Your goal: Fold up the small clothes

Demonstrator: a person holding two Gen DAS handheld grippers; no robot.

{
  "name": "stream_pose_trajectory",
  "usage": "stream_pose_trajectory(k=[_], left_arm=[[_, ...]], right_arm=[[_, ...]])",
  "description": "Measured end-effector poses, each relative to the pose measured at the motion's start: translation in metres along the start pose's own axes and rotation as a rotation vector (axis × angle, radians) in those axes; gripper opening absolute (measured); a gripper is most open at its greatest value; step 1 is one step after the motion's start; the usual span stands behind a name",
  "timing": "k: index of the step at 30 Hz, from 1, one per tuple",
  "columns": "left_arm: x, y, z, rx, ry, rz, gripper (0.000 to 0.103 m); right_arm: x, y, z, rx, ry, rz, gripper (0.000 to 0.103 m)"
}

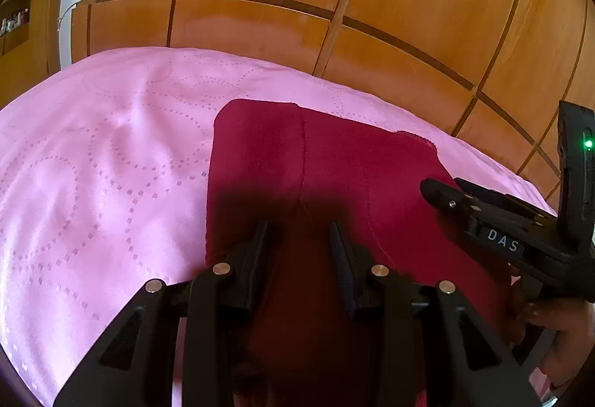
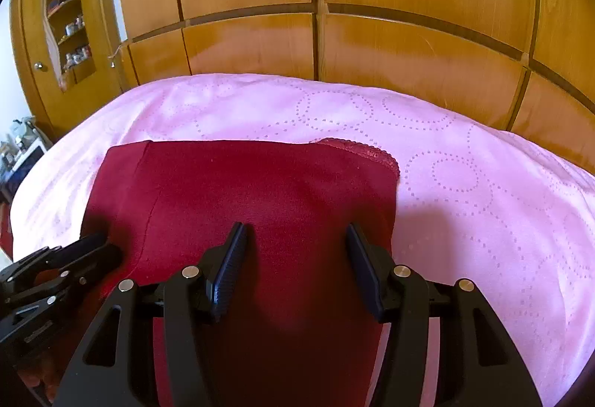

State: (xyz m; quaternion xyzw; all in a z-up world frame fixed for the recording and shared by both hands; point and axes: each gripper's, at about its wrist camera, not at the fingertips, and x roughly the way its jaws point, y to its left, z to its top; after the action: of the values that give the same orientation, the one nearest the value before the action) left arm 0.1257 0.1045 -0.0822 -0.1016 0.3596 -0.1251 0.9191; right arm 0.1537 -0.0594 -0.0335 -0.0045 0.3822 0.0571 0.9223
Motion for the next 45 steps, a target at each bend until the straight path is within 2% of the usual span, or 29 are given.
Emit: stream_pose_trajectory(k=[3, 6, 9, 11, 15, 16, 20, 21, 23, 24, 28, 32, 35, 42, 45], left_arm=[[-0.008, -0.003, -0.002, 0.003, -0.006, 0.003, 0.034], [-0.023, 0.000, -0.004, -0.023, -0.021, -0.010, 0.045], [-0.034, 0.005, -0.007, -0.060, -0.041, -0.005, 0.051], [-0.037, 0.006, -0.010, -0.061, -0.038, -0.002, 0.052], [-0.030, 0.000, -0.015, 0.001, -0.019, 0.033, 0.052], [-0.030, 0.000, -0.015, 0.006, -0.019, 0.035, 0.053], [-0.033, 0.000, -0.017, 0.014, -0.017, 0.034, 0.054], [-0.036, 0.002, -0.018, 0.007, -0.017, 0.025, 0.057], [-0.040, 0.006, -0.017, -0.015, -0.006, 0.016, 0.076], [-0.043, 0.013, -0.018, -0.056, 0.001, 0.004, 0.085], [-0.046, 0.039, -0.023, -0.189, 0.023, -0.062, 0.086], [-0.033, 0.056, -0.023, -0.271, 0.109, -0.149, 0.091], [-0.023, 0.058, -0.020, -0.291, 0.152, -0.204, 0.094], [-0.016, 0.053, -0.016, -0.243, 0.186, -0.203, 0.096], [-0.015, 0.053, -0.010, -0.259, 0.204, -0.211, 0.097]], right_arm=[[-0.004, -0.004, -0.001, 0.014, -0.010, 0.014, 0.054], [-0.013, -0.007, -0.001, 0.023, -0.026, 0.015, 0.054], [-0.024, -0.007, -0.005, 0.019, -0.028, 0.003, 0.054], [-0.031, -0.009, -0.009, 0.030, -0.027, 0.009, 0.054], [-0.034, -0.016, -0.018, 0.054, -0.008, 0.023, 0.054], [-0.033, -0.019, -0.020, 0.069, -0.001, 0.029, 0.059], [-0.034, -0.034, -0.024, 0.178, 0.030, 0.083, 0.061], [-0.035, -0.035, -0.025, 0.189, 0.036, 0.093, 0.061], [-0.037, -0.038, -0.028, 0.203, 0.049, 0.120, 0.066], [-0.039, -0.039, -0.029, 0.205, 0.054, 0.131, 0.067], [-0.040, -0.047, -0.038, 0.247, 0.085, 0.190, 0.075], [-0.034, -0.056, -0.042, 0.333, 0.123, 0.257, 0.075], [-0.027, -0.064, -0.046, 0.421, 0.165, 0.317, 0.080], [-0.023, -0.066, -0.052, 0.462, 0.193, 0.358, 0.081], [-0.021, -0.065, -0.050, 0.461, 0.213, 0.363, 0.083]])
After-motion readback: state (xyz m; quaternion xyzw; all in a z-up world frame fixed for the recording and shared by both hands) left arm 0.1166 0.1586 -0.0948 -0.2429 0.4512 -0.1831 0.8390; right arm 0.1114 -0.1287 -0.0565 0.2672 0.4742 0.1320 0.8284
